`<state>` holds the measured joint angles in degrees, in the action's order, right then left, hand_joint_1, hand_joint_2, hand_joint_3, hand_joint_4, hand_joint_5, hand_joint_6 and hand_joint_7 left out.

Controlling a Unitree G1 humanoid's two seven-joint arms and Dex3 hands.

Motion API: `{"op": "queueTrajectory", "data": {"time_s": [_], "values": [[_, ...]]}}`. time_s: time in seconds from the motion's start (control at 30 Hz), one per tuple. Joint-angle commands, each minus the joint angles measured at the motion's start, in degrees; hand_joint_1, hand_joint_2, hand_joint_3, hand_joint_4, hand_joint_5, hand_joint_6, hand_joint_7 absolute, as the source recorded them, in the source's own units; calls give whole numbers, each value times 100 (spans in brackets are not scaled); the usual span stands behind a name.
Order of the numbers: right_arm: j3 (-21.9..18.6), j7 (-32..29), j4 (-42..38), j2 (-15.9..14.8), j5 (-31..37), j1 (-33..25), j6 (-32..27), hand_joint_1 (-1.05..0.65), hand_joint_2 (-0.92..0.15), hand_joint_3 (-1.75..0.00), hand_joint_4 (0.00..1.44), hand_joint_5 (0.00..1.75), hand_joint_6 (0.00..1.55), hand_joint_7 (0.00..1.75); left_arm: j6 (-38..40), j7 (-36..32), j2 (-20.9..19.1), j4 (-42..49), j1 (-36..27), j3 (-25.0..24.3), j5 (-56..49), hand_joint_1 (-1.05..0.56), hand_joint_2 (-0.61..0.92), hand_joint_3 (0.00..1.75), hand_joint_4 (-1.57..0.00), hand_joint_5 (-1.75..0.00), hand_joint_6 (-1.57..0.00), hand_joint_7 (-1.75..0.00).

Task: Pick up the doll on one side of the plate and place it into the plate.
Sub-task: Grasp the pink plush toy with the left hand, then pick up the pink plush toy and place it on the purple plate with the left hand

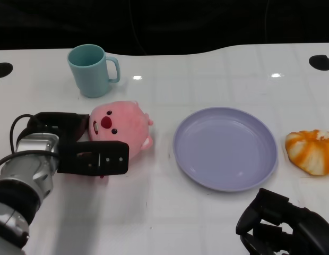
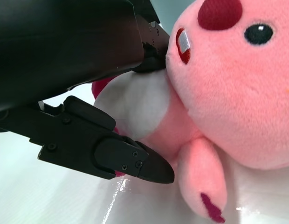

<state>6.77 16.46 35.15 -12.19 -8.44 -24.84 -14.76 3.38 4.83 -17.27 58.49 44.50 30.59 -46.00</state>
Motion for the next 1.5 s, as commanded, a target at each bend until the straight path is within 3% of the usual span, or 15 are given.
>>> {"op": "queueTrajectory", "data": {"time_s": [0.03, 0.07, 0.13, 0.27, 0.3, 0.33, 0.37, 0.43, 0.5, 0.73, 1.0, 1.13, 1.17, 1.23, 1.5], "values": [[18, -15, 114, -63, 42, -56, 20, -24, -88, -59, 65, 175, 45, 165, -167, -245, 118, 455, -250, -42, 225, -35, 92, 7, -90, -19, -95, -7], [20, -16, 118, -69, 55, -59, 25, -24, -88, -59, 65, 175, 45, 165, -215, -430, 138, 511, -289, -74, 279, -34, 92, 7, -93, -33, -102, -5], [15, -16, 127, -73, 61, -67, 18, -24, -88, -59, 65, 175, 46, 165, -272, -657, 163, 605, -323, -71, 320, -34, 88, 2, -80, -108, -122, -5], [2, -6, 127, -72, 42, -65, 8, -25, -88, -58, 65, 175, 46, 164, -386, -1108, 152, 694, -394, 5, 313, -26, 91, 6, -75, -152, -132, -6], [5, -8, 129, -77, 53, -65, 7, -25, -88, -58, 65, 175, 46, 164, -436, -1295, 140, 700, -421, 27, 290, -26, 91, 17, -73, -159, -132, -7], [12, -12, 133, -76, 59, -67, 3, -26, -88, -58, 65, 175, 46, 164, -479, -1426, 131, 706, -437, 36, 284, -28, 92, 32, -73, -168, -116, -44], [21, -18, 136, -68, 60, -65, -4, -26, -88, -58, 65, 175, 46, 164, -517, -1535, 119, 691, -444, 38, 285, -28, 92, 38, -73, -171, -89, -97], [39, -26, 125, -56, 70, -55, 8, -26, -88, -58, 65, 175, 46, 164, -623, -1774, 89, 622, -461, 14, 314, -30, 92, 39, -74, -174, -58, -157], [62, -42, 107, -44, 93, -40, 17, -25, -88, -58, 65, 175, 46, 164, -771, -1980, 59, 564, -481, -45, 377, -30, 92, 35, -75, -174, -53, -170], [146, -125, 102, 39, 145, 2, 5, -24, -88, -59, 64, 175, 45, 164, -1275, -2382, -134, 13, -752, -344, 674, -23, 91, 39, -83, -175, -58, -175], [291, -224, 89, 104, 268, 30, -27, -24, -88, -59, 65, 175, 45, 166, -1223, -2026, -344, -583, -845, -573, 842, -19, 86, 39, -79, -175, -57, -175], [314, -242, 131, 106, 235, 9, -62, -25, -87, -60, 64, 175, 44, 166, -1051, -1763, -268, -1133, -991, -1019, 1318, -18, 88, 42, -80, -175, -60, -175], [310, -243, 131, 108, 222, 4, -63, -24, -87, -60, 64, 175, 44, 166, -966, -1656, -224, -1324, -1039, -1145, 1467, -17, 77, 64, -80, -175, -63, -175], [311, -250, 133, 121, 204, -7, -56, -24, -87, -60, 64, 175, 44, 167, -861, -1478, -206, -1709, -1124, -1258, 1599, -16, 67, 83, -82, -175, -65, -175], [351, -233, 183, 63, 258, -60, -38, -24, -87, -61, 64, 175, 44, 168, -803, -1158, -89, -2629, -1056, -1212, 1491, -17, 55, 96, -90, -175, -71, -175]]}}
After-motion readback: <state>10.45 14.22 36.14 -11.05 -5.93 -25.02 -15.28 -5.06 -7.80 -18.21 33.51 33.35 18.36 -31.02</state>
